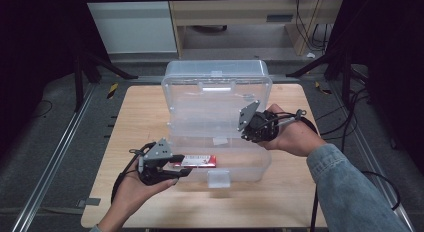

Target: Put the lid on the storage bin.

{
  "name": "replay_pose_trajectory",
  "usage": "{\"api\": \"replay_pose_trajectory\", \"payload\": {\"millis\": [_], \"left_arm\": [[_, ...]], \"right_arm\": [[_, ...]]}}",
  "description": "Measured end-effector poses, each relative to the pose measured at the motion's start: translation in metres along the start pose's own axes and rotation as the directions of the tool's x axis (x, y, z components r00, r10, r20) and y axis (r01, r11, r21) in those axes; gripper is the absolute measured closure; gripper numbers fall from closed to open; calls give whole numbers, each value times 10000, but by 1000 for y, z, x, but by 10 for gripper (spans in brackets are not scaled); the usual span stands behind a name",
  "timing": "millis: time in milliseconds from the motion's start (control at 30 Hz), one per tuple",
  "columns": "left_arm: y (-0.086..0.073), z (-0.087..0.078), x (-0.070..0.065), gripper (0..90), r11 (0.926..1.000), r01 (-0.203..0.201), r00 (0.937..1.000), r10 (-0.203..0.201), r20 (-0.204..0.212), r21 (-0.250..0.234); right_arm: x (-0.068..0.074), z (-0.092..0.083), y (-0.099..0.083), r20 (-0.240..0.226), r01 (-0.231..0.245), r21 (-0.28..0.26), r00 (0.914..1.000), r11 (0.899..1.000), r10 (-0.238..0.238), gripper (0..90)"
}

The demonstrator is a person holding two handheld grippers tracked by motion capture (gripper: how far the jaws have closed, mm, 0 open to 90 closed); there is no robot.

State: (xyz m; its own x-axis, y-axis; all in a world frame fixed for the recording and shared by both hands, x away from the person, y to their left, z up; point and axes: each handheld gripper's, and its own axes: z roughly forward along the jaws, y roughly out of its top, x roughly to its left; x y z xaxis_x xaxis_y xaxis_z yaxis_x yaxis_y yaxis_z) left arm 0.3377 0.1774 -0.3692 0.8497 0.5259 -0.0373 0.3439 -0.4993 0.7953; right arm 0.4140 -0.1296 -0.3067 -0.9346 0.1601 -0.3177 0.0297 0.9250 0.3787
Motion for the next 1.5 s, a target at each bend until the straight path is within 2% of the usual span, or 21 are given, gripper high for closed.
{"api": "replay_pose_trajectory", "payload": {"millis": [100, 167, 267, 433, 467, 567, 667, 767, 900, 967, 1067, 1267, 1500], "left_arm": [[6, -14, 4, 454, 9977, 367, 9991, -354, 240, -567], [9, -23, 6, 473, 9943, 562, 9983, -543, 233, -902], [15, -37, 11, 492, 9894, 713, 9973, -726, -60, -1269], [23, -49, 25, 571, 9890, 644, 9953, -734, -634, -1331], [26, -52, 30, 583, 9860, 718, 9931, -847, -810, -1504], [33, -56, 42, 618, 9846, 723, 9893, -911, -1141, -1594], [40, -58, 57, 645, 9854, 727, 9844, -956, -1477, -1537], [47, -55, 71, 694, 9833, 897, 9803, -1153, -1606, -1586], [55, -48, 83, 740, 9837, 1082, 9735, -1341, -1855, -1434], [57, -42, 87, 756, 9820, 1188, 9728, -1447, -1812, -1466], [58, -35, 91, 770, 9755, 1486, 9691, -1764, -1724, -1625], [60, -32, 93, 780, 9654, 1734, 9634, -2073, -1699, -1946], [58, -32, 93, 784, 9631, 1771, 9597, -2146, -1813, -2026]], "right_arm": [[0, 0, 0, -31, -22, -11, 10000, 10000, 22, 860], [0, 0, -1, -25, -33, -74, 10000, 10000, 32, 860], [0, 0, -1, 4, -13, -78, 10000, 10000, 13, 859], [1, 0, -1, 65, -46, -128, 10000, 9999, 47, 857], [1, 0, -2, 54, -48, -145, 10000, 9999, 49, 857], [1, 1, -2, 53, -76, -195, 10000, 9998, 77, 856], [1, 1, -2, 60, -89, -241, 9999, 9997, 91, 855], [1, 1, -3, 52, -122, -290, 9999, 9995, 123, 855], [3, 1, -5, 34, -161, -398, 9999, 9991, 162, 857], [4, 1, -6, -18, -213, -413, 9998, 9989, 212, 857], [6, 1, -7, -8, -148, -461, 9999, 9988, 148, 856], [12, 2, -11, -57, -244, -513, 9997, 9984, 241, 854], [20, 6, -14, -153, -277, -597, 9995, 9978, 268, 841]]}}
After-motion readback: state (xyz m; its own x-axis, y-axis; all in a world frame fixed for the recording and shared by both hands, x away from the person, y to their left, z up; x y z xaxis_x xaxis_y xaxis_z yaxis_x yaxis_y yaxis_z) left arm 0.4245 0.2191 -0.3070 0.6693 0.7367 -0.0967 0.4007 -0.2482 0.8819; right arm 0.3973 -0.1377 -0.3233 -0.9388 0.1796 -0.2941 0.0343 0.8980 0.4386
